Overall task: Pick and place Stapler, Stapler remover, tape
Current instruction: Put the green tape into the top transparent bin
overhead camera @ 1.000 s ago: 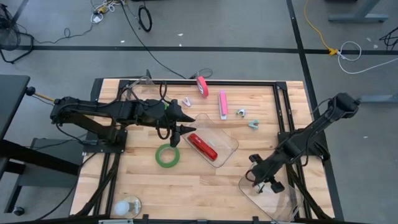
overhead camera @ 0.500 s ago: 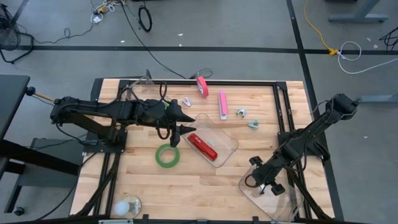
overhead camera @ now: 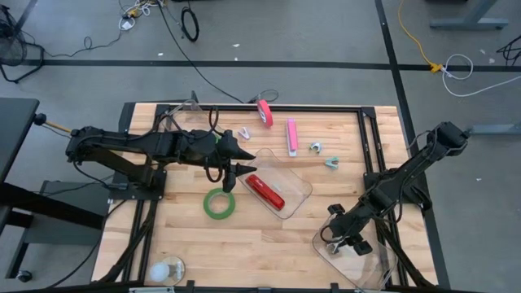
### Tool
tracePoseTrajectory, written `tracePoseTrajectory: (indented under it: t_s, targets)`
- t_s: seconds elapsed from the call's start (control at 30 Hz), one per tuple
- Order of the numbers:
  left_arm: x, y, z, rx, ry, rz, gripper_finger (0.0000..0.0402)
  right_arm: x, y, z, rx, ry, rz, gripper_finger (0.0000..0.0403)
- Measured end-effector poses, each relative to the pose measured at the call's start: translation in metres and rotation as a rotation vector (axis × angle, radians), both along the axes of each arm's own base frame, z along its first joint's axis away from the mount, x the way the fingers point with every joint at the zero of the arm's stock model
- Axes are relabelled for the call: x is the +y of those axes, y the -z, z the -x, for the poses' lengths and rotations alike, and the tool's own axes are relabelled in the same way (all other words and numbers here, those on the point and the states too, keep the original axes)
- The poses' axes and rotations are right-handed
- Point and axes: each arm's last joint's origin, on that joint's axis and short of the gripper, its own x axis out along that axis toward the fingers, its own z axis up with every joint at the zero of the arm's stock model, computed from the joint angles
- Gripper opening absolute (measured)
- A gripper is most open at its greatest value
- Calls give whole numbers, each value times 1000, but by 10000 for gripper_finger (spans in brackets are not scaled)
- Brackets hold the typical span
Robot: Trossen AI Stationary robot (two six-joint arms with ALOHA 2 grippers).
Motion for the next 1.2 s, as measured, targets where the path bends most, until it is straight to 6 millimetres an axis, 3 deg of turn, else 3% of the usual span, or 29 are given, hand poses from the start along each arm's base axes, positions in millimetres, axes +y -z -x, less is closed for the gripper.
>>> tracePoseTrajectory:
  t_s: [0.33, 0.57, 0.73, 1.2]
  targets:
    - [0, 0, 0, 0, 2, -5, 179, -12, -52, -11, -129, 102, 69, 180]
    - [0, 0, 0, 0, 2, -6, 179, -28, -82, -15, -108, 175, 157, 181]
    - [0, 0, 0, 0, 3, -7, 179, -38, -92, -17, -86, 222, 181, 181]
    - [0, 0, 0, 0, 3, -7, 179, -68, -85, -15, 47, 351, 323, 181]
